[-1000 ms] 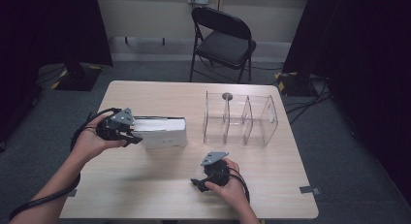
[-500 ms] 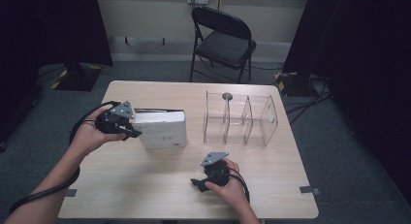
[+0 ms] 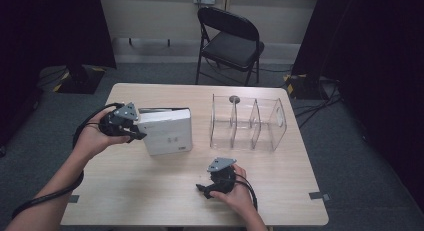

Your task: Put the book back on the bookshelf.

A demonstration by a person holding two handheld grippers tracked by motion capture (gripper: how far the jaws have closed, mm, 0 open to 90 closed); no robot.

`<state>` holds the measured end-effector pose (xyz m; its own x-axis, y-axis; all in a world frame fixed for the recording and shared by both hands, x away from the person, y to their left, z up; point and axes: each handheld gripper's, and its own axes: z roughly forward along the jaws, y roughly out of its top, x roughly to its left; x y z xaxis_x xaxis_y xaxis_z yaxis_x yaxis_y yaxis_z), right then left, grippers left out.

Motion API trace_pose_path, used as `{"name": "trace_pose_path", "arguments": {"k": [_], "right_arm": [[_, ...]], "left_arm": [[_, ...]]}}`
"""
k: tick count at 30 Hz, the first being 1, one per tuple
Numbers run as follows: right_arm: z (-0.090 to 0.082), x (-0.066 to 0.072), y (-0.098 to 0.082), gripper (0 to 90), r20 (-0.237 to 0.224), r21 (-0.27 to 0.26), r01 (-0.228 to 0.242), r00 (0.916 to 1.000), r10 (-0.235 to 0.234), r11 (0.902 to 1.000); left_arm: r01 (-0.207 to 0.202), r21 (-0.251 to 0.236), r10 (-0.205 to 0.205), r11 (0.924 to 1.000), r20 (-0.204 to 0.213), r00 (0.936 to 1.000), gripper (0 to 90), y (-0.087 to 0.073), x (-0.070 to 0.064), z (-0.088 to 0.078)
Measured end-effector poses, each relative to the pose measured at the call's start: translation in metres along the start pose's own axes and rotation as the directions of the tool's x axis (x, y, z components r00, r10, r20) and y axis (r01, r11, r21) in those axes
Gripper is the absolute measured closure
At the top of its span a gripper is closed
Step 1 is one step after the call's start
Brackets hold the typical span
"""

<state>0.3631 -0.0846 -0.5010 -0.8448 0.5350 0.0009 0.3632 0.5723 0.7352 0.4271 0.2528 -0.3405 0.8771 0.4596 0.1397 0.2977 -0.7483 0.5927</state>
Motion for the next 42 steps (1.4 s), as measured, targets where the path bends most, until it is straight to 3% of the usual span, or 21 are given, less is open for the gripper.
{"name": "trace_pose_path", "arguments": {"k": [25,29,34,40,42], "right_arm": [[0.001,0.001,0.001,14.5,0.016,0.008,-0.022,0.9996,0.022,0.9997],[-0.001,0.0,0.008,20.6,0.001,0.067,-0.005,1.0,0.005,0.9977],[0.001,-0.001,0.013,21.7,-0.025,0.067,0.005,0.9997,-0.003,0.9978],[-0.003,-0.004,0.031,20.7,-0.039,0.069,0.019,0.9991,-0.016,0.9974],[-0.005,-0.004,0.042,20.7,-0.043,0.088,0.055,0.9978,-0.051,0.9946]], "left_arm": [[0.005,-0.008,-0.005,1.0,-0.02,0.9998,70.4,0.0,0.001,0.001],[-0.001,-0.006,0.001,1.0,-0.024,0.9997,69.1,0.0,0.0,0.002],[0.004,-0.006,-0.005,1.0,-0.023,0.9997,68.0,0.0,0.001,0.002],[0.009,-0.006,-0.009,0.9999,-0.03,0.9995,63.9,-0.001,0.001,0.002],[0.021,0.003,-0.021,0.9998,-0.03,0.9993,61.3,-0.003,0.001,0.004]]}}
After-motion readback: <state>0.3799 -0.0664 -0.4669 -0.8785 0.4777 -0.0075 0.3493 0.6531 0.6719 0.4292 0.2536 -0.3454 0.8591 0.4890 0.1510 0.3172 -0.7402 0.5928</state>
